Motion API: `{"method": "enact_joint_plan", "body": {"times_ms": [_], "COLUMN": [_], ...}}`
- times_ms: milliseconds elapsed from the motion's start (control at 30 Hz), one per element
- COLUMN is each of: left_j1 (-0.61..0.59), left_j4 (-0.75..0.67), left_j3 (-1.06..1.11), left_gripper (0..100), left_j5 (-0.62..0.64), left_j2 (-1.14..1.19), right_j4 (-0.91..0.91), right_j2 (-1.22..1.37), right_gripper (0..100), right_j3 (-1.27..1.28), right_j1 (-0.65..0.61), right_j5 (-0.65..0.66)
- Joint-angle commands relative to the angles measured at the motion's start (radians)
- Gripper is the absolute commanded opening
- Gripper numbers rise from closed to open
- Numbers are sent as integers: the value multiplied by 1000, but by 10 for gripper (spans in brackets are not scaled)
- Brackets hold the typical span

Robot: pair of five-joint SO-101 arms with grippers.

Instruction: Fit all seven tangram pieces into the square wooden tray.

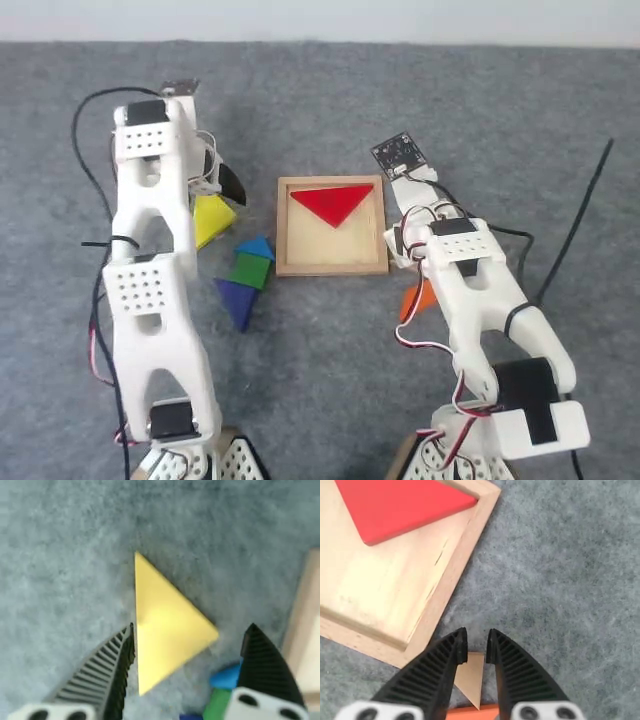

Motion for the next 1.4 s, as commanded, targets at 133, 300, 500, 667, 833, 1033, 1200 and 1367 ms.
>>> {"method": "enact_joint_plan", "body": {"times_ms": [133,300,500,667,833,1033,1200,1367], "left_j1": [69,18,-5,-3,17,32,25,32], "left_j4": [-15,-100,-11,41,40,40,40,40], "left_j3": [254,231,4,-130,-110,-105,-101,36], "left_gripper": [322,322,322,319,250,261,241,220], "left_j5": [-35,15,15,14,-17,-40,-149,-330], "left_j2": [-203,-101,77,169,138,38,-40,-160], "right_j4": [4,5,7,7,7,5,5,5], "right_j2": [-50,-50,-50,-50,-50,-50,-50,-50], "right_gripper": [90,90,90,90,90,90,90,90], "right_j3": [-61,-61,-61,-61,-61,-61,-61,-61], "right_j1": [7,7,7,7,8,8,8,8], "right_j5": [17,17,17,17,17,17,17,17]}}
